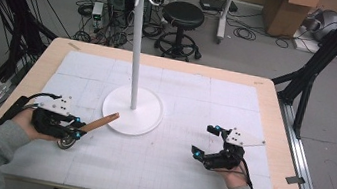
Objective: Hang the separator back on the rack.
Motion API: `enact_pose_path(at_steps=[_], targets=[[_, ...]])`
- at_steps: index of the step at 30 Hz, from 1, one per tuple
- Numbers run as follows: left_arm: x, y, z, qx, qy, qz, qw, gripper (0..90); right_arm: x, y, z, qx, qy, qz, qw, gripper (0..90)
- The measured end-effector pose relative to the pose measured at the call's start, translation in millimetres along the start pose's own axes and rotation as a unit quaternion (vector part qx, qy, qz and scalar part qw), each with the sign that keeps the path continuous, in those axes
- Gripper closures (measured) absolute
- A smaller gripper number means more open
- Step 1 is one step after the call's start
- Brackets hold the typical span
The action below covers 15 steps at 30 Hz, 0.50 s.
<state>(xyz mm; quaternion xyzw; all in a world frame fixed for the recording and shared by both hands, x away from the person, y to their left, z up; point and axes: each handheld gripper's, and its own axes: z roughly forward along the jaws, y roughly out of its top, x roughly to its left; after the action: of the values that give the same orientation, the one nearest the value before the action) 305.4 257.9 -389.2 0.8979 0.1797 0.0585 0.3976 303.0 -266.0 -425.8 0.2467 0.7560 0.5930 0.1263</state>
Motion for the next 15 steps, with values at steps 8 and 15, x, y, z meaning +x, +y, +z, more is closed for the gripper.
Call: enact_pose_path(at_steps=[8, 15], targets=[[-2.7, 0.7, -1.7, -0.030, 0.007, -0.019, 0.9993, 69.4, 0.1, -0.1, 0.1, 0.001, 0.001, 0.001, 1.0000, 2.2], [-3.9, 4.4, -4.5, -0.070, 0.028, -0.035, 0.9966, 69.4, -0.1, 0.1, -0.2, 0.000, -0.001, 0.000, 1.0000, 2.2]])
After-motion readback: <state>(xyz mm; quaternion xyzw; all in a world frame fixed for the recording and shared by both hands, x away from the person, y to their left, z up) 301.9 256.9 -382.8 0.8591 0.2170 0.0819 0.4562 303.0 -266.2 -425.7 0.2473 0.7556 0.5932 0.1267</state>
